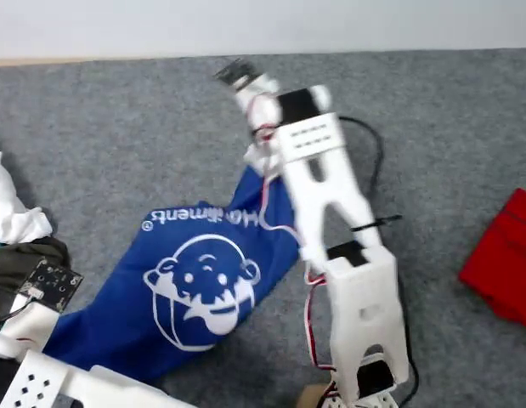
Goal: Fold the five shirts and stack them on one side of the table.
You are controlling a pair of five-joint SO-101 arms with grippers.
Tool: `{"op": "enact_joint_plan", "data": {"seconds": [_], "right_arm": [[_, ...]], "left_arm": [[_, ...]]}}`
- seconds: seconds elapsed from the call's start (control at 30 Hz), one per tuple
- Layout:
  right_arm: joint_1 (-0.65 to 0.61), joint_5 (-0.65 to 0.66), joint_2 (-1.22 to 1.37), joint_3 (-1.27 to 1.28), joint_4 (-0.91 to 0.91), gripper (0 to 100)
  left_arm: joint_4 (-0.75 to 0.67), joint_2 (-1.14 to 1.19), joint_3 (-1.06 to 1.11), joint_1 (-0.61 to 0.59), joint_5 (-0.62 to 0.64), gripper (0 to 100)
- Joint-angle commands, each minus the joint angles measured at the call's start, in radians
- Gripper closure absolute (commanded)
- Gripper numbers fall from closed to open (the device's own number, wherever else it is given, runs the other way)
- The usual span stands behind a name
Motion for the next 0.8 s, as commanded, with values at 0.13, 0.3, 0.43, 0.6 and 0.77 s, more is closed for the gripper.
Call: {"op": "enact_joint_plan", "data": {"seconds": [0.13,0.3,0.43,0.6,0.77], "right_arm": [[0.231,0.011,-0.242,-0.044,0.039,98.8],[0.367,0.020,-0.282,0.009,0.041,98.8],[0.458,0.058,-0.321,0.121,0.041,98.8],[0.527,0.084,-0.371,0.213,0.041,98.8],[0.568,0.114,-0.389,0.292,0.042,98.8]], "left_arm": [[-0.023,-0.006,-0.102,0.061,0.043,100],[-0.023,-0.006,-0.163,0.183,0.163,100],[-0.023,-0.006,-0.214,0.311,0.232,100],[-0.025,-0.005,-0.266,0.502,0.298,100],[-0.034,0.002,-0.266,0.638,0.362,100]]}}
